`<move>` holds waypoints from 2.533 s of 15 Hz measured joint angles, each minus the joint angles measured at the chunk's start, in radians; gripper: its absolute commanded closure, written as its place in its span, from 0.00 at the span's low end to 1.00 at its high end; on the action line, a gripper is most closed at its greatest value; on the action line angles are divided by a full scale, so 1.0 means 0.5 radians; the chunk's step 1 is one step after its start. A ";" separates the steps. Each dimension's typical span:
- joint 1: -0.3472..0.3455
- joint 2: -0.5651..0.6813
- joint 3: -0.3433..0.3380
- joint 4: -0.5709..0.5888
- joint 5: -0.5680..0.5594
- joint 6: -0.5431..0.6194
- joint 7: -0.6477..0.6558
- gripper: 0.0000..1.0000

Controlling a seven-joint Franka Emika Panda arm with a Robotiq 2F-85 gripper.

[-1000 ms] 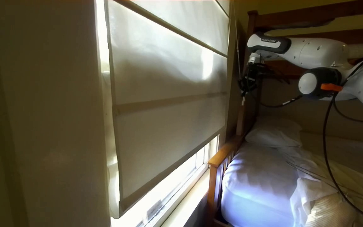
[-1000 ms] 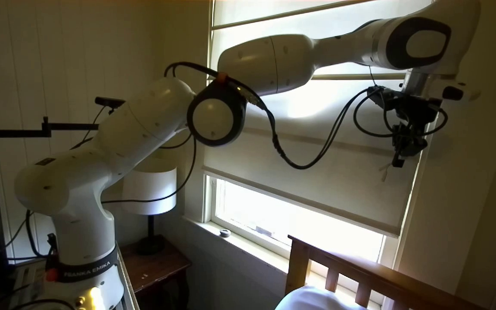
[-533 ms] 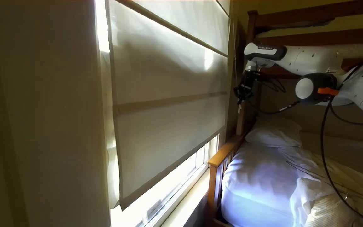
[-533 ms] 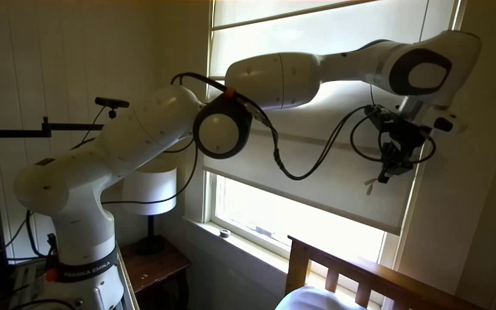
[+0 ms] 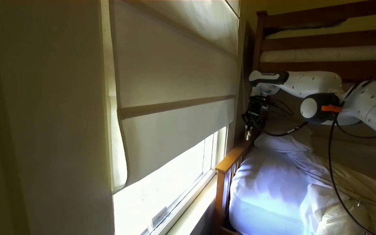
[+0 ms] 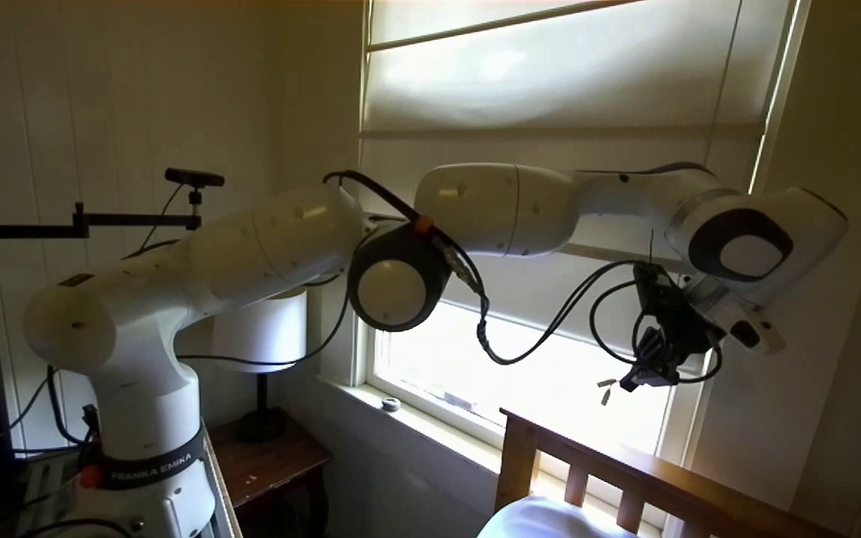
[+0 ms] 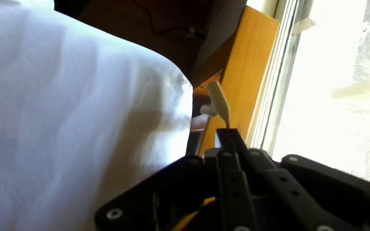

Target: Pull the cord on the right side of the window downwards

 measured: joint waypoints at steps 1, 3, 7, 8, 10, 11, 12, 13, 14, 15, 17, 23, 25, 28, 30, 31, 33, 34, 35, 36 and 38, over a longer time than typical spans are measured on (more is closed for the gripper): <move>-0.002 0.038 0.000 0.000 0.000 -0.012 0.044 0.98; -0.009 0.108 0.001 -0.001 0.007 -0.043 0.096 0.98; -0.015 0.149 0.001 0.000 0.009 -0.051 0.117 0.98; -0.015 0.150 0.001 0.001 0.009 -0.053 0.119 0.98; -0.015 0.150 0.001 0.001 0.009 -0.054 0.122 1.00; -0.014 0.150 0.003 0.016 0.009 -0.055 0.121 1.00; -0.014 0.145 0.003 0.020 0.009 -0.055 0.122 1.00; -0.015 0.145 0.004 0.005 0.009 -0.059 0.126 1.00; -0.021 0.152 0.007 -0.006 0.017 -0.083 0.139 1.00; -0.031 0.170 0.012 -0.005 0.036 -0.124 0.162 1.00; -0.058 0.229 0.015 -0.003 0.068 -0.185 0.217 1.00; -0.168 0.442 0.013 0.003 0.122 -0.122 0.495 1.00; -0.200 0.505 0.011 0.003 0.122 -0.014 0.598 1.00; -0.236 0.602 0.009 0.005 0.122 0.200 0.746 1.00; -0.259 0.664 0.008 0.005 0.122 0.341 0.843 1.00; -0.270 0.693 0.008 0.006 0.122 0.404 0.889 1.00; -0.290 0.751 0.009 0.006 0.122 0.511 0.991 0.72; -0.300 0.775 0.014 0.005 0.123 0.538 1.045 0.68; -0.307 0.784 0.016 -0.026 0.124 0.568 1.109 0.61; -0.317 0.782 0.023 -0.068 0.136 0.600 1.179 0.56; -0.338 0.778 0.040 -0.098 0.182 0.601 1.339 0.42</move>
